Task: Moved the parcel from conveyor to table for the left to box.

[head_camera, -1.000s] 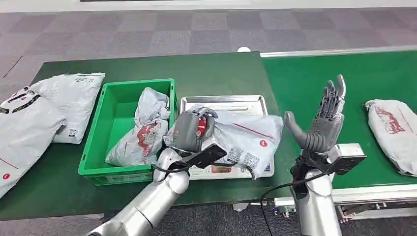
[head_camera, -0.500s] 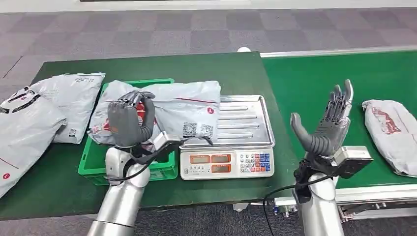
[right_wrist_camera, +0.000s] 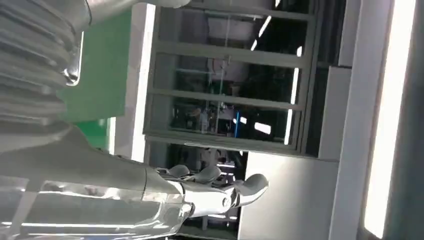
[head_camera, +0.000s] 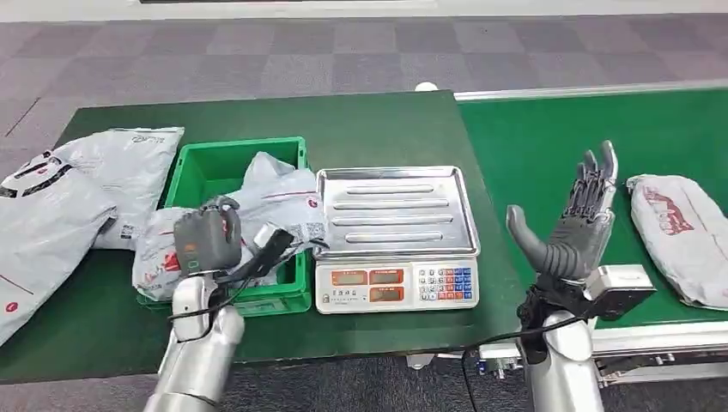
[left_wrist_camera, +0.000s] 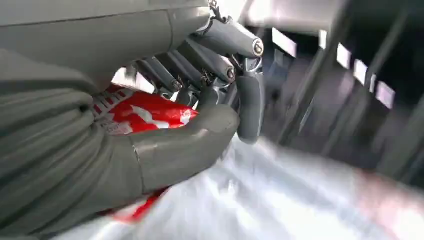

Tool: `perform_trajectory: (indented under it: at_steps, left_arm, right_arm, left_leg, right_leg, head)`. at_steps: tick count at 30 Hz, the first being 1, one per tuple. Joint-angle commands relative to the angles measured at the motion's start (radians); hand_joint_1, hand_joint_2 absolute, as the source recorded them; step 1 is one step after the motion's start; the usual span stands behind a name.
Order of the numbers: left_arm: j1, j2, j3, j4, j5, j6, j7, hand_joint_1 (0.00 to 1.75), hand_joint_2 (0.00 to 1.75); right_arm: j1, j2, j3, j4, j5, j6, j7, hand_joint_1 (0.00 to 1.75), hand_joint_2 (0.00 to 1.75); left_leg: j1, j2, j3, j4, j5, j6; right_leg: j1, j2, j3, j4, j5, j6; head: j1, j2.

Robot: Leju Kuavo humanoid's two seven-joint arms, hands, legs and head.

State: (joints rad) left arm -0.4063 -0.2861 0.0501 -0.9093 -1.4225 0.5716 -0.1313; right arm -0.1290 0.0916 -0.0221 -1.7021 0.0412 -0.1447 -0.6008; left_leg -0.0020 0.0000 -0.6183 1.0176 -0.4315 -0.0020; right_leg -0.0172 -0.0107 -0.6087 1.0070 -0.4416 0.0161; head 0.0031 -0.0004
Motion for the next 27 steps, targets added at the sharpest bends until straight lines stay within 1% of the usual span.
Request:
perform_trajectory:
  at_steps: [1, 2, 4, 6, 7, 8, 9, 12, 14, 16, 17, 18, 19, 22, 26, 27]
  left_arm:
    - [-0.097, 0.051, -0.184, 0.302, 0.007, -0.073, 0.096, 1.75, 1.75]
    - [-0.097, 0.06, -0.202, 0.29, 0.001, -0.097, 0.109, 1.75, 1.75]
    - [-0.098, 0.063, -0.203, 0.287, -0.001, -0.1, 0.115, 1.75, 1.75]
    - [-0.096, 0.064, -0.205, 0.282, -0.005, -0.104, 0.131, 1.47, 1.75]
    - [-0.09, 0.066, -0.205, 0.267, -0.007, -0.096, 0.153, 0.7, 1.75]
    - [-0.086, 0.067, -0.204, 0.26, -0.005, -0.075, 0.155, 0.0, 1.75]
    - [-0.087, 0.067, -0.206, 0.266, -0.005, -0.082, 0.154, 0.0, 0.0]
    - [-0.079, 0.06, -0.194, 0.249, 0.047, -0.071, 0.126, 0.0, 0.0]
    - [-0.074, 0.06, -0.191, 0.241, 0.072, -0.07, 0.12, 0.0, 0.0]
    - [-0.074, 0.05, -0.164, 0.245, 0.162, -0.146, 0.083, 0.0, 0.0]
    - [-0.075, 0.048, -0.161, 0.246, 0.178, -0.158, 0.073, 0.0, 0.0]
    - [-0.079, 0.039, -0.133, 0.253, 0.254, -0.204, 0.036, 0.0, 1.75]
    - [-0.08, 0.038, -0.129, 0.254, 0.267, -0.21, 0.032, 0.0, 1.75]
    - [-0.08, 0.038, -0.129, 0.254, 0.267, -0.21, 0.032, 0.0, 1.75]
    - [-0.08, 0.038, -0.129, 0.254, 0.267, -0.21, 0.032, 0.0, 1.75]
    - [-0.079, 0.041, -0.133, 0.252, 0.28, -0.201, 0.021, 0.0, 1.75]
  right_arm:
    - [-0.029, 0.004, -0.055, 0.044, 0.018, 0.032, -0.005, 0.0, 1.75]
    - [-0.035, 0.009, -0.056, 0.043, 0.025, 0.036, 0.0, 0.0, 1.75]
    - [-0.039, 0.009, -0.056, 0.043, 0.026, 0.037, 0.001, 0.0, 1.75]
    - [-0.04, 0.01, -0.057, 0.043, 0.029, 0.04, 0.003, 0.0, 1.75]
    - [-0.037, 0.012, -0.057, 0.042, 0.037, 0.045, 0.007, 0.0, 1.75]
    - [-0.037, 0.014, -0.058, 0.042, 0.038, 0.046, 0.007, 0.0, 1.75]
    - [-0.038, 0.015, -0.056, 0.045, 0.039, 0.047, 0.008, 0.0, 1.75]
    - [-0.042, 0.012, -0.051, 0.06, 0.046, 0.055, 0.008, 0.0, 1.75]
    - [-0.04, 0.014, -0.048, 0.066, 0.05, 0.057, 0.007, 0.0, 1.75]
    - [-0.044, 0.011, -0.042, 0.083, 0.055, 0.057, 0.002, 0.0, 1.75]
    - [-0.046, 0.011, -0.042, 0.087, 0.055, 0.057, 0.0, 0.0, 1.75]
    - [-0.051, 0.008, -0.039, 0.1, 0.055, 0.057, -0.002, 0.0, 1.75]
    - [-0.052, 0.008, -0.038, 0.103, 0.055, 0.057, -0.003, 0.0, 1.75]
    - [-0.052, 0.008, -0.038, 0.103, 0.055, 0.057, -0.003, 0.0, 1.75]
    - [-0.052, 0.008, -0.038, 0.103, 0.055, 0.057, -0.003, 0.0, 1.75]
    - [-0.051, 0.006, -0.035, 0.105, 0.056, 0.057, -0.004, 0.0, 1.75]
  left_leg:
    - [0.001, -0.002, 0.004, -0.002, 0.0, 0.0]
    - [0.0, 0.0, 0.003, -0.001, 0.0, 0.0]
    - [0.0, 0.0, 0.003, -0.001, 0.0, 0.0]
    - [0.0, -0.002, 0.003, -0.001, 0.0, 0.0]
    - [0.0, -0.002, 0.003, -0.001, 0.0, 0.0]
    - [0.0, -0.003, 0.003, -0.002, 0.0, 0.0]
    - [0.0, -0.004, 0.003, -0.001, 0.0, 0.0]
    - [0.001, -0.003, 0.004, -0.003, 0.0, 0.0]
    - [0.0, -0.004, 0.003, -0.001, 0.0, 0.001]
    - [0.0, -0.004, 0.003, -0.001, 0.001, 0.001]
    - [0.0, -0.003, 0.004, -0.002, 0.001, 0.001]
    - [0.0, -0.004, 0.003, -0.001, 0.001, 0.001]
    - [0.001, -0.003, 0.004, -0.002, 0.001, 0.001]
    - [0.0, -0.006, 0.004, -0.002, 0.001, 0.002]
    - [0.0, -0.008, 0.004, -0.001, 0.002, 0.003]
    - [0.0, -0.007, 0.005, -0.002, 0.002, 0.003]
  right_leg:
    - [0.001, -0.001, 0.005, -0.003, 0.0, -0.001]
    - [0.0, 0.0, 0.004, -0.002, 0.0, -0.001]
    - [0.0, 0.0, 0.004, -0.001, 0.0, -0.001]
    - [0.0, -0.001, 0.004, -0.002, 0.0, -0.001]
    - [0.0, -0.002, 0.004, -0.001, 0.0, 0.0]
    - [0.0, -0.002, 0.005, -0.002, 0.0, -0.001]
    - [0.0, -0.003, 0.005, -0.001, -0.001, 0.0]
    - [0.001, -0.001, 0.007, -0.003, 0.0, 0.0]
    - [0.0, -0.003, 0.005, -0.001, -0.001, 0.001]
    - [0.0, -0.003, 0.006, -0.001, -0.001, 0.001]
    - [0.0, -0.002, 0.007, -0.003, -0.001, 0.001]
    - [0.0, -0.002, 0.007, -0.002, -0.001, 0.001]
    - [0.001, -0.002, 0.007, -0.003, -0.001, 0.001]
    - [0.0, -0.006, 0.009, -0.002, -0.001, 0.002]
    - [0.0, -0.008, 0.009, -0.001, -0.002, 0.002]
    - [0.0, -0.006, 0.01, -0.003, -0.001, 0.002]
  head:
    - [0.0, 0.0]
    - [0.0, 0.0]
    - [0.0, 0.0]
    - [0.0, 0.0]
    - [0.0, 0.0]
    - [0.0, 0.0]
    - [0.0, 0.0]
    - [0.0, 0.0]
    - [0.0, 0.0]
    - [0.0, 0.0]
    - [0.0, 0.0]
    - [0.0, 0.0]
    - [0.0, 0.0]
    - [0.0, 0.0]
    - [0.0, 0.0]
    - [0.0, 0.0]
